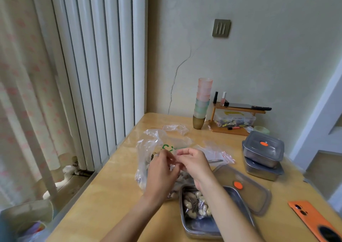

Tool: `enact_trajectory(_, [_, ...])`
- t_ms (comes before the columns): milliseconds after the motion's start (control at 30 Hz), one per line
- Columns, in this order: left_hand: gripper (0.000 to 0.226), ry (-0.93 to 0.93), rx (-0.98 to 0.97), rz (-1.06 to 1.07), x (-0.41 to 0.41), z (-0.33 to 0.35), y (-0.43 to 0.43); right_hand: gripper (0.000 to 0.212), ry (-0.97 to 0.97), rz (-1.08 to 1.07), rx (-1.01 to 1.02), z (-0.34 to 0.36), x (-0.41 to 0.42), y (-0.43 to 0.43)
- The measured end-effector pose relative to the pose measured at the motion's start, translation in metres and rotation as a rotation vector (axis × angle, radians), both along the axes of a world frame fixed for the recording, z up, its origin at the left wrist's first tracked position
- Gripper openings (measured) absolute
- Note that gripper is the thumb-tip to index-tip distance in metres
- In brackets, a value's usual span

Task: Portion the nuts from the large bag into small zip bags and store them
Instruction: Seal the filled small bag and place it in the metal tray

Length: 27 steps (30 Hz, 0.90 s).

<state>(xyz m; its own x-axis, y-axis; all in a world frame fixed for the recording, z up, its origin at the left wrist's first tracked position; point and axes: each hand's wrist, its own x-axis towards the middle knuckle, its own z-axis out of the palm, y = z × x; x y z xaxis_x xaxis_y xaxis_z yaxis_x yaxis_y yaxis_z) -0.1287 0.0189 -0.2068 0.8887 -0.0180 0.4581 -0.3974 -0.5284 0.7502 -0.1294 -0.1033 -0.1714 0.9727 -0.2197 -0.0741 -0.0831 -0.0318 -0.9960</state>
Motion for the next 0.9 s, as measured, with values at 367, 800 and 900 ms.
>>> enact_trajectory(367, [0.008,0.049,-0.004,-0.022,-0.003,0.014,0.011,0.021,0.023,-0.108,-0.241,0.000,0.000,0.014])
enact_trajectory(800, [0.022,0.218,-0.175,-0.144,-0.007,0.028,0.020,0.029,-0.004,-0.066,-0.397,0.005,-0.005,0.007])
enact_trajectory(900, [0.024,0.207,-0.174,-0.135,-0.010,0.031,0.020,0.031,-0.009,-0.050,-0.427,0.004,-0.007,0.007])
